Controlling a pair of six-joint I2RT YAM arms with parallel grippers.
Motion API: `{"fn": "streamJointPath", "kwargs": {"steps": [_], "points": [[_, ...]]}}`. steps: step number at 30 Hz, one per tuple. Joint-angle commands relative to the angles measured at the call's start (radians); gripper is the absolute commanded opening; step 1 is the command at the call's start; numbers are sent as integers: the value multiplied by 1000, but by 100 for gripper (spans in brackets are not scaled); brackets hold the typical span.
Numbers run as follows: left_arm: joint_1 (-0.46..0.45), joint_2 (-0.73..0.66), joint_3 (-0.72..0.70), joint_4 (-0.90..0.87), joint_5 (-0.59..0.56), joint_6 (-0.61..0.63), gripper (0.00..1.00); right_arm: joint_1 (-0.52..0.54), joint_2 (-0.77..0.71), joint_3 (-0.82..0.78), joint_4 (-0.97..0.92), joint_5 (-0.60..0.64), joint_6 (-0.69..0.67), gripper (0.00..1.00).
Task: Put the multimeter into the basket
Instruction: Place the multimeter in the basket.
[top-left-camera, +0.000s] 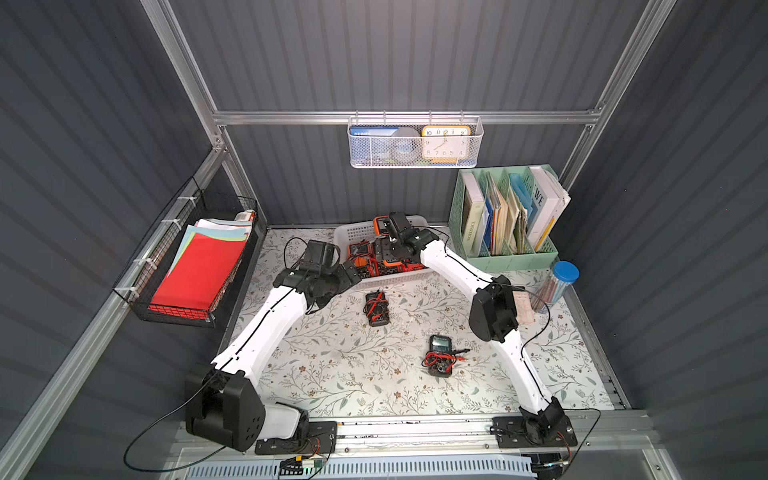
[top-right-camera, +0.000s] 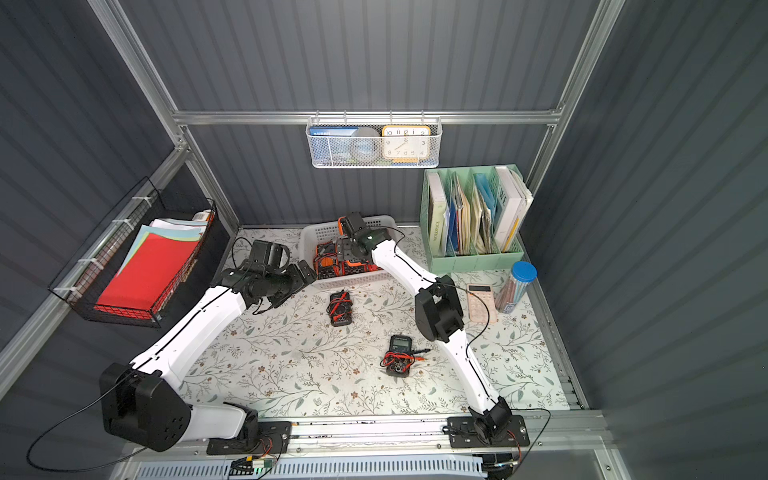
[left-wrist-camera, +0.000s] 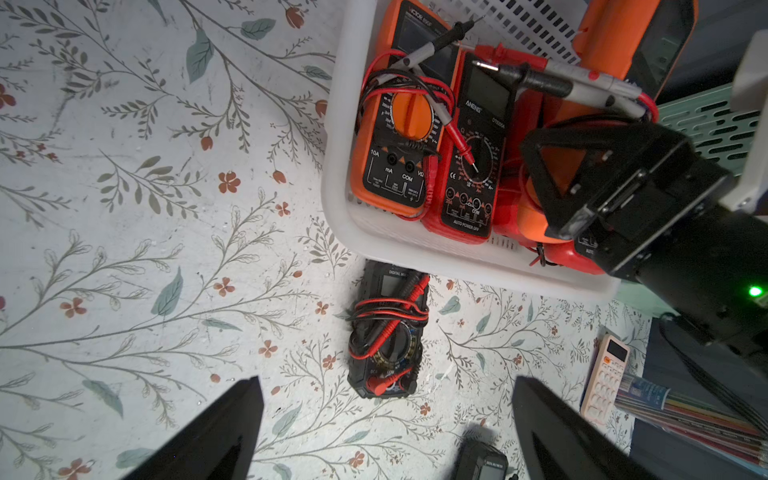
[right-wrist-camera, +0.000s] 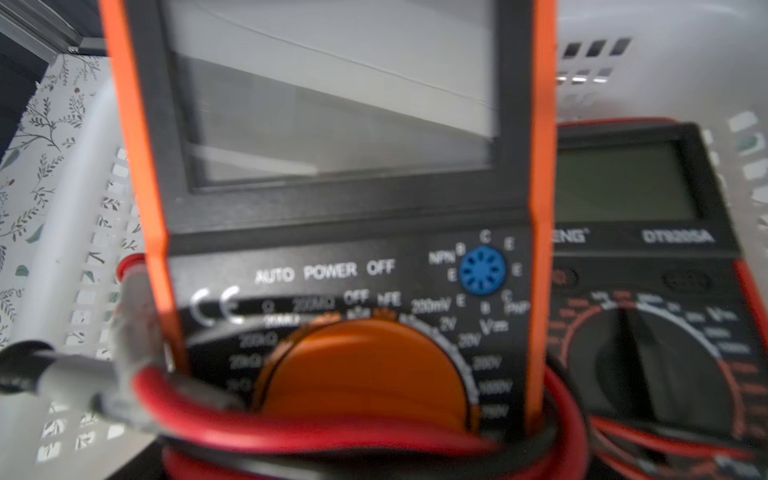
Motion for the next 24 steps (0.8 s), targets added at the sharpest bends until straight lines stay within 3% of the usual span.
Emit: {"fn": "streamJointPath", "kwargs": {"steps": [1,13,18,24], "points": [[5,5,5,-13,7,5,99,-3,31,70,31,10,3,65],[5,3,7,-4,-6,13,99,-2,60,49,-8,13,6,70],[5,6,14,1,-20,10,99,-1,51,38,-15,24,8,85],[5,4,16,0,-21,7,99,-1,50,35,-22,20,27,94]]}}
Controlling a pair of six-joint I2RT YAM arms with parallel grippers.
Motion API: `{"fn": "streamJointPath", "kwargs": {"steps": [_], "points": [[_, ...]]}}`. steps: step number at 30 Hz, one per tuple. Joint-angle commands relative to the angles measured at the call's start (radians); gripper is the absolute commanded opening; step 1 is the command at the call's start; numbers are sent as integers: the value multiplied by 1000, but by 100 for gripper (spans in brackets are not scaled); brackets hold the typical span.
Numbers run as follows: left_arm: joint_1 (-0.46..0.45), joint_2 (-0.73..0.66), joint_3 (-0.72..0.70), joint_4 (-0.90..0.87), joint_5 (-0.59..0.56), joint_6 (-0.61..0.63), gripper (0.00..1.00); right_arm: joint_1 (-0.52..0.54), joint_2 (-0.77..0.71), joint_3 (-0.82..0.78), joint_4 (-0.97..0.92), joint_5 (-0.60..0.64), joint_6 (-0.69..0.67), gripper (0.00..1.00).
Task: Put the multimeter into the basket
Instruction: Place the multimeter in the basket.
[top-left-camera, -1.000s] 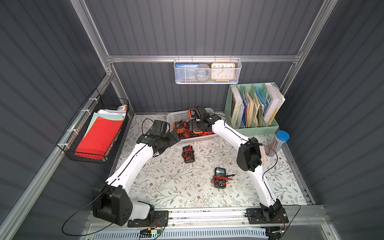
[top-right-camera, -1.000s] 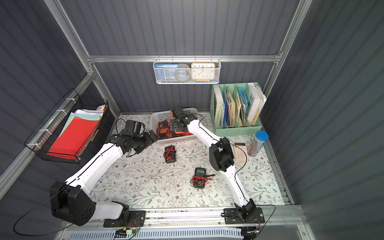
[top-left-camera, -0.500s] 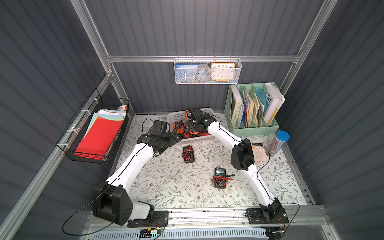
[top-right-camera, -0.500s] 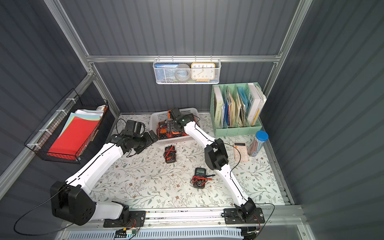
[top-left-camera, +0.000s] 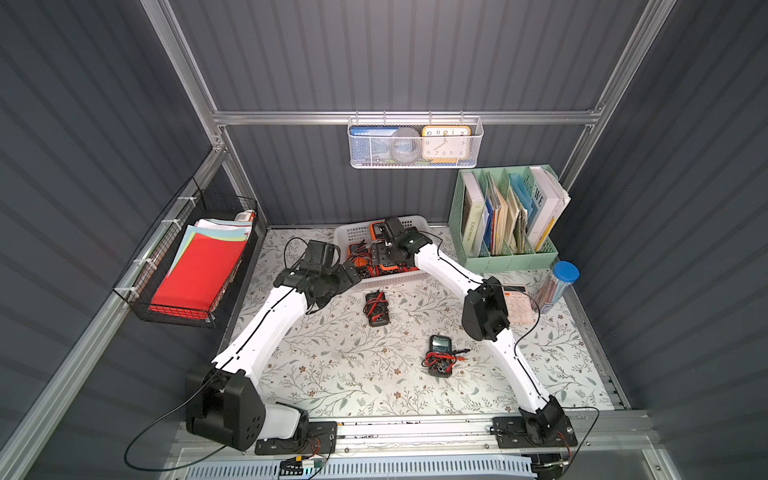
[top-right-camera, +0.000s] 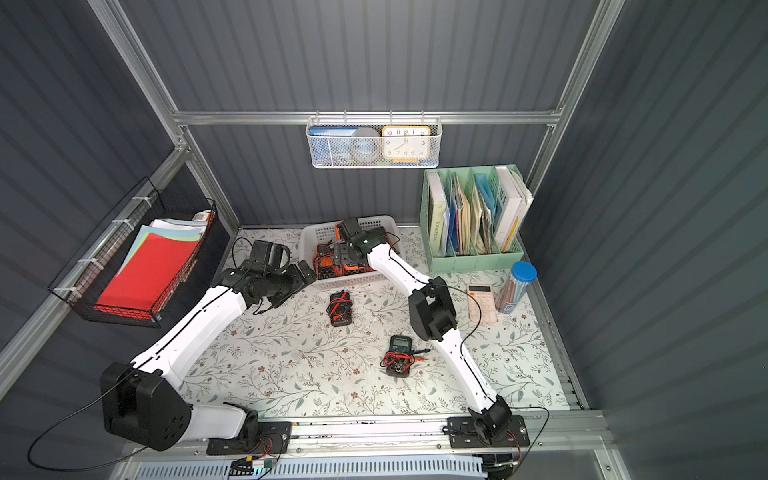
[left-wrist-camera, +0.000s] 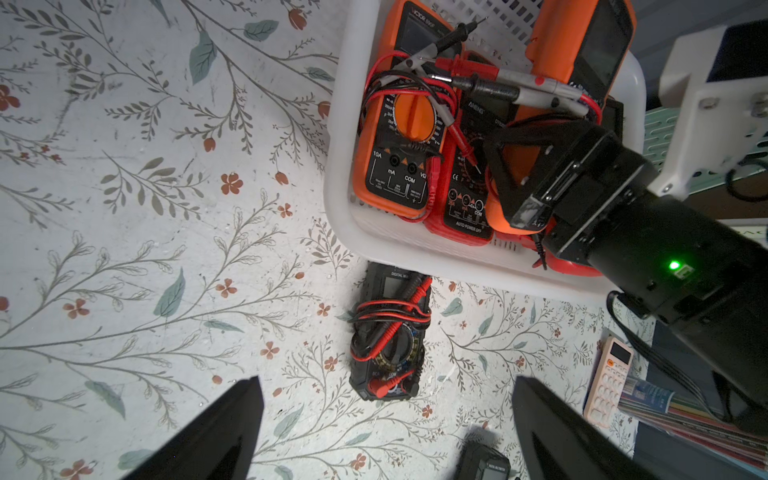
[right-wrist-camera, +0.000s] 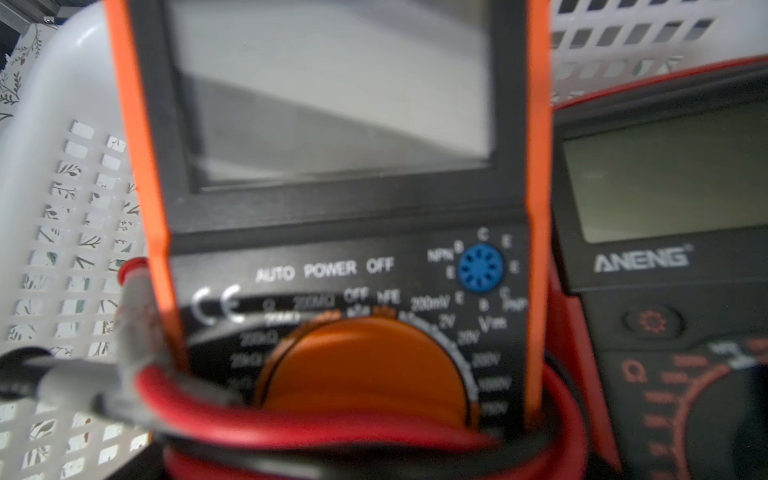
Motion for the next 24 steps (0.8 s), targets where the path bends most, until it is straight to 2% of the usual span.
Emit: {"fn": "streamJointPath", "kwargs": {"steps": [1,3,14,24], "points": [[5,1,16,0,-11,6,99,-10,-25,-16,-15,26,23,96],[5,-2,15,0,-11,6,99,-9,-29,-16,-15,27,27,99],[5,-4,22,-2,-13,9,99,-9,-57,-20,-20,21,33,99],[5,-10,35,-5,-13,34,99,8,-196,-78,25,-23,38,99]]}}
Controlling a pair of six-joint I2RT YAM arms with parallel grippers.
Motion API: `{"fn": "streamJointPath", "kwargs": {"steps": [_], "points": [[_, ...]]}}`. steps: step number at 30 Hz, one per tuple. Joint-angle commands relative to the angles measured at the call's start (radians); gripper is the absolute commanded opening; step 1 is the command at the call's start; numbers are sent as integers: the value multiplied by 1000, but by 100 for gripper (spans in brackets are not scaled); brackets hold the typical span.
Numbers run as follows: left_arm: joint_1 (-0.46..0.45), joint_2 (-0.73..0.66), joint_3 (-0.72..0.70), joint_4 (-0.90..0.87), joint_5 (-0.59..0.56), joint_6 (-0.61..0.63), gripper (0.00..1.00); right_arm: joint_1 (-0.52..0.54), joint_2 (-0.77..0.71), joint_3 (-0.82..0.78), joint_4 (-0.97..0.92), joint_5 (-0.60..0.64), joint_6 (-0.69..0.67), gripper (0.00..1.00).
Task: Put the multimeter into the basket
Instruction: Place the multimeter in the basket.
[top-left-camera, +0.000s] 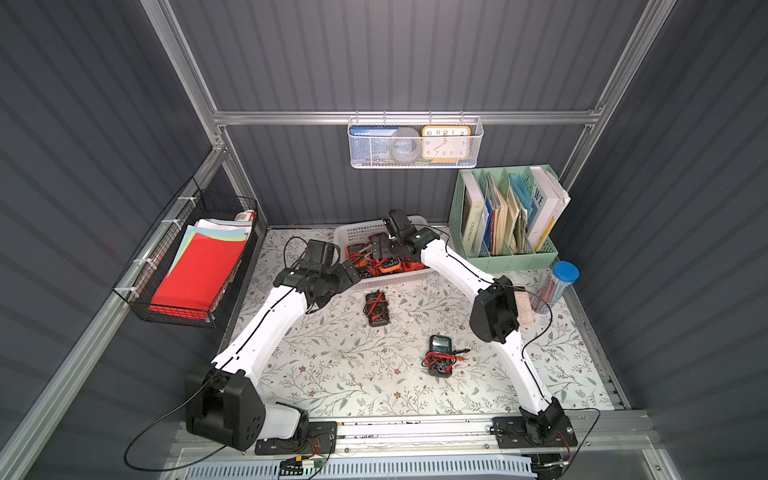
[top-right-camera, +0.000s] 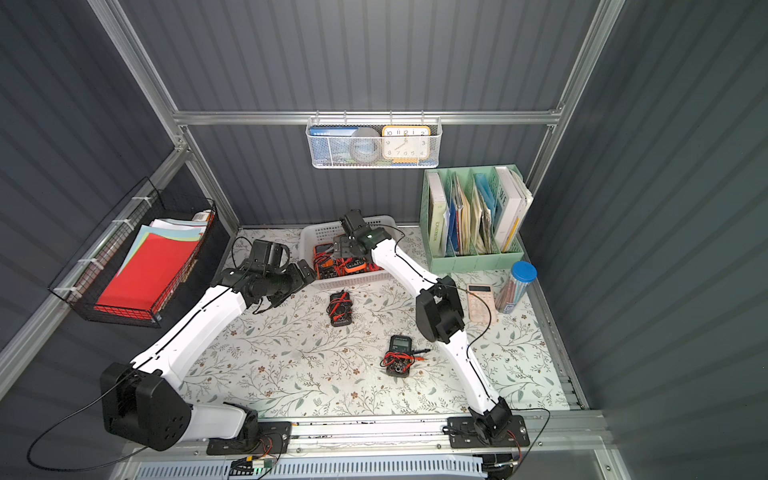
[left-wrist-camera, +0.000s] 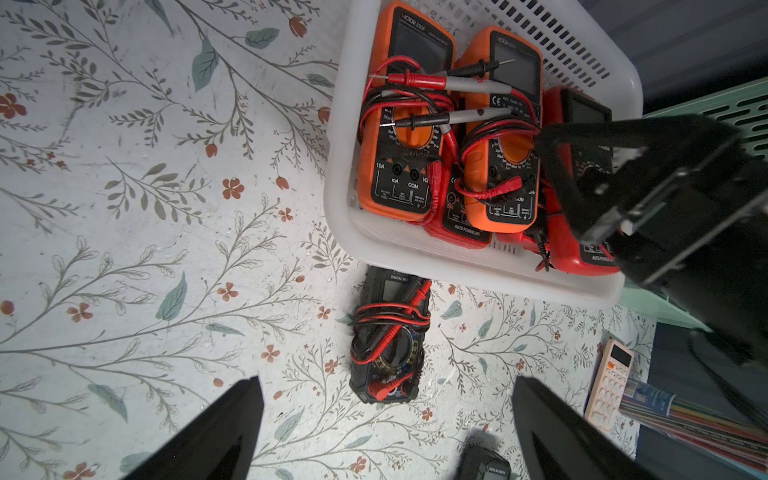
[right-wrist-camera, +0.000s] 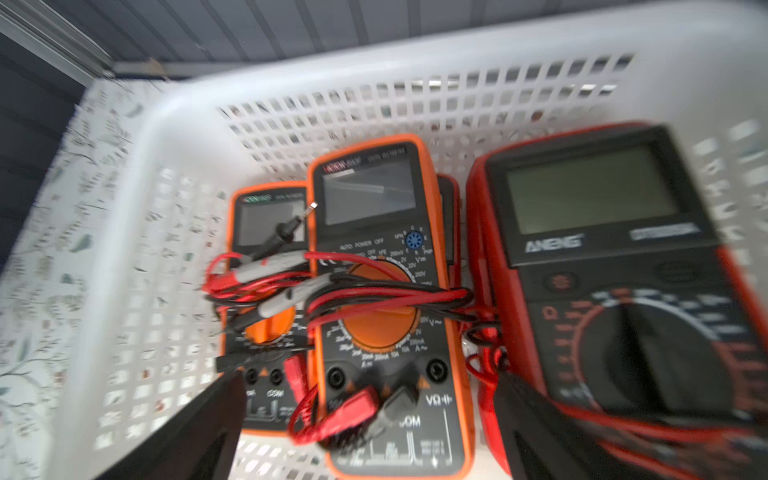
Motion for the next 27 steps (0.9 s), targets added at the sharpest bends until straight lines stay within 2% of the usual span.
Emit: {"fn": "streamJointPath", "kwargs": {"steps": [1,8,18,27], "points": [[6,-12,32,-10,-7,32,99,9,-71,-13,17,-18,9,99],[5,-49,13,-39,-17,69,99,21,-195,-121,20,-30,29,99],[5,-149,-149,-63,-13,72,99,45,-418,-476,90,-41,71,99],[-18,-210,-294,-35,32,31,99,51,-619,-812,101,-6,201,99]]}}
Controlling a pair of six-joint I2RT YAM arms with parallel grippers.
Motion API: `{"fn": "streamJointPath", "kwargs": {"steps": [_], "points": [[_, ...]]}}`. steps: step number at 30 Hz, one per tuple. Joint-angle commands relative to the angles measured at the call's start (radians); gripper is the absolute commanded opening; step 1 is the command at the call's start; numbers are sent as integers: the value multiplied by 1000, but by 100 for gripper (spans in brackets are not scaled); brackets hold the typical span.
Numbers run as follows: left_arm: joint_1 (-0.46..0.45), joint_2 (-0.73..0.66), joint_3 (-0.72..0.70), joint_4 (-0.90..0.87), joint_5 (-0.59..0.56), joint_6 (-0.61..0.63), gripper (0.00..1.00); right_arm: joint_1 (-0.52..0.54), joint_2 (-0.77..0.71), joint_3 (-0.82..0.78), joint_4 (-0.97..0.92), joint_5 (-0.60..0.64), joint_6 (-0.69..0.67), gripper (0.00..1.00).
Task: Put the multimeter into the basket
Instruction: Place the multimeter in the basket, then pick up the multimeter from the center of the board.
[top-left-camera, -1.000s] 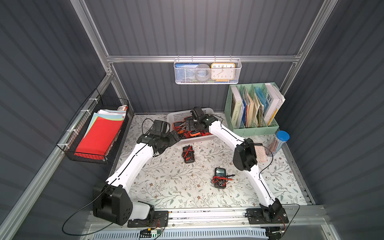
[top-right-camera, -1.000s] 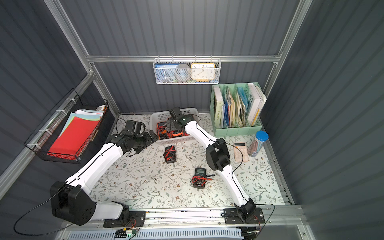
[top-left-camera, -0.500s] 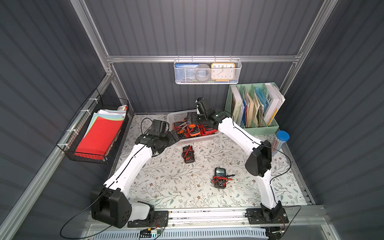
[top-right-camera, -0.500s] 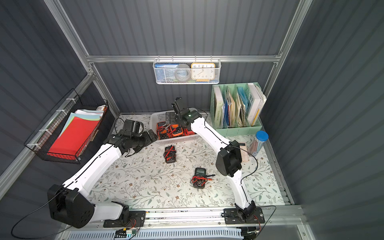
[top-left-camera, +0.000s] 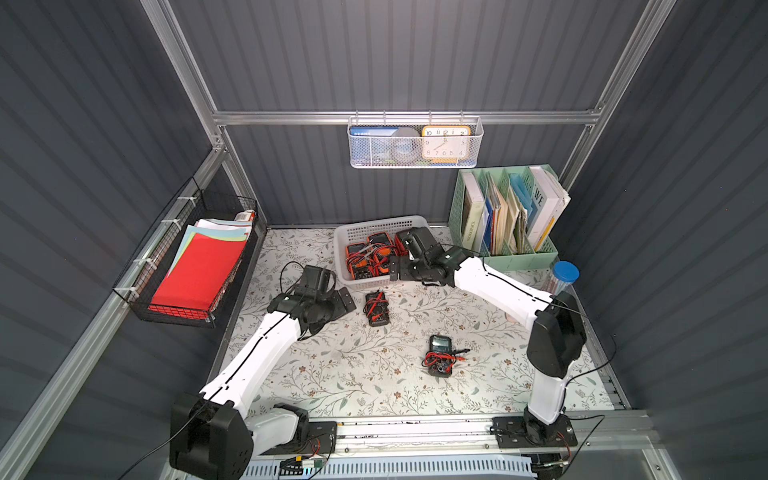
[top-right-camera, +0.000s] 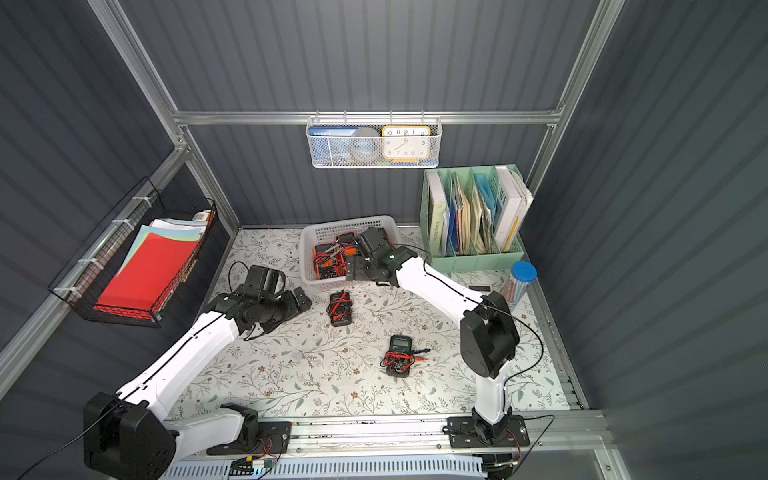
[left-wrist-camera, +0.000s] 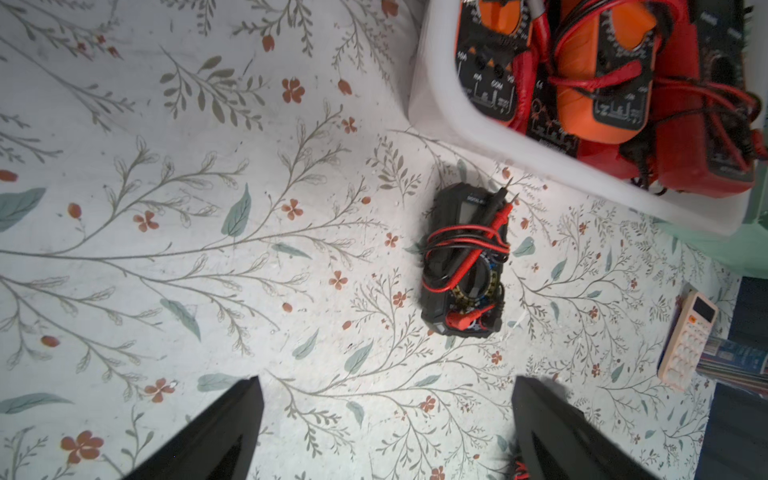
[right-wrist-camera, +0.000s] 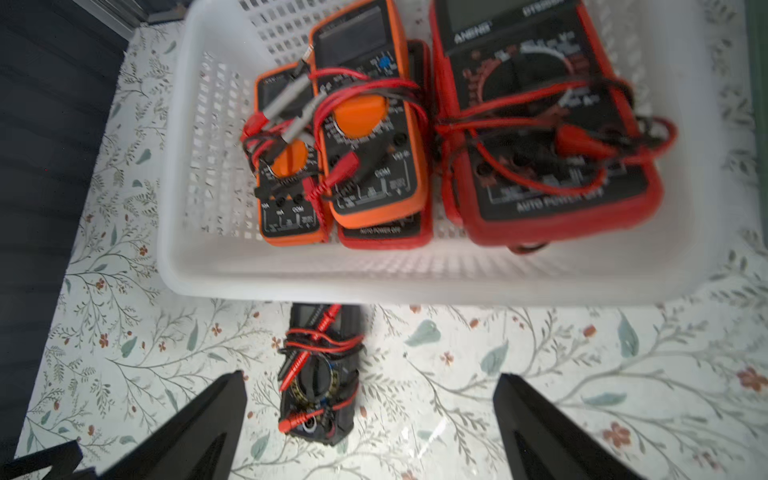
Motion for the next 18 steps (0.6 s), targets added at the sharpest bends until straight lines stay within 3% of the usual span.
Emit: {"fn": "streamJointPath", "kwargs": {"steps": [1,9,18], "points": [[-26,-34,-45,6,22,-22,99,2,-75,-93,6,24,61,99],[-180,-17,-107,70,-34,-71,99,3,-243,-350,-25,14,82,99],[-292,28,-144,188,-33,-132,99,13,-410,-595,-72,-27,117,99]]}}
